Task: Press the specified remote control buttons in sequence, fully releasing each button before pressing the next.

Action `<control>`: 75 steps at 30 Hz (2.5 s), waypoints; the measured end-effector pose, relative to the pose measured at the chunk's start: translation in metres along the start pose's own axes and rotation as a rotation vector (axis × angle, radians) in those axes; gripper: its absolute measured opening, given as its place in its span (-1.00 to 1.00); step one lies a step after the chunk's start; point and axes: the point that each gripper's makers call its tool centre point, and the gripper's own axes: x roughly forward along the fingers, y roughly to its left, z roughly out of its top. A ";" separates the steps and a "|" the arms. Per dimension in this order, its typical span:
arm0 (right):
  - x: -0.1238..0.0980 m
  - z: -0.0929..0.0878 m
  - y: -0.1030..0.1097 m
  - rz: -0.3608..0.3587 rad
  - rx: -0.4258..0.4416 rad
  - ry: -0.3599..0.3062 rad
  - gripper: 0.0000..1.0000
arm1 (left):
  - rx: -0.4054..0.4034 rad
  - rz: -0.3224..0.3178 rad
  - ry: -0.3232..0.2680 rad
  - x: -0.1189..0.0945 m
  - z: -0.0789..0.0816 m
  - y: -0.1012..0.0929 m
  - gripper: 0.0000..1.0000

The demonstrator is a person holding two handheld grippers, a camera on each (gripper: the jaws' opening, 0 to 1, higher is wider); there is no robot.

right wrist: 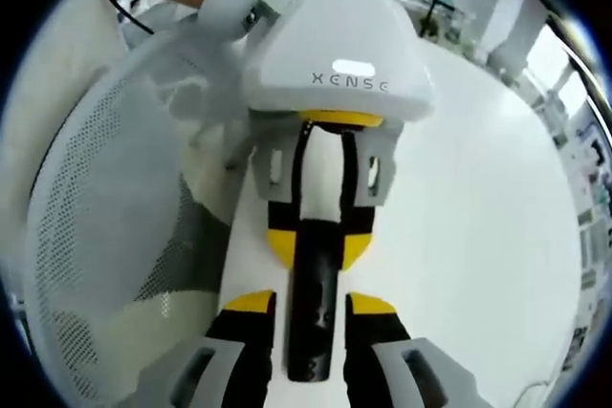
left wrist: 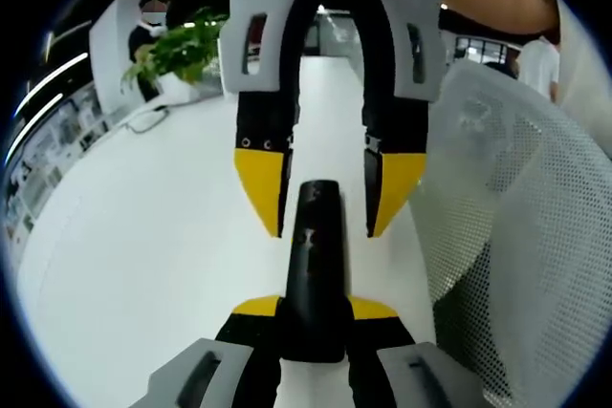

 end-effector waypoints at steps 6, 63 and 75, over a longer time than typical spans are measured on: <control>-0.002 -0.009 0.001 0.000 0.014 0.007 -0.47 | 0.001 0.000 0.004 0.000 0.000 0.000 -0.52; 0.018 -0.068 0.003 0.021 0.110 0.044 -0.40 | 0.001 -0.003 0.031 0.000 0.001 0.000 -0.52; 0.020 -0.070 0.001 -0.011 0.067 0.057 -0.53 | 0.004 -0.006 0.031 0.001 0.000 -0.001 -0.52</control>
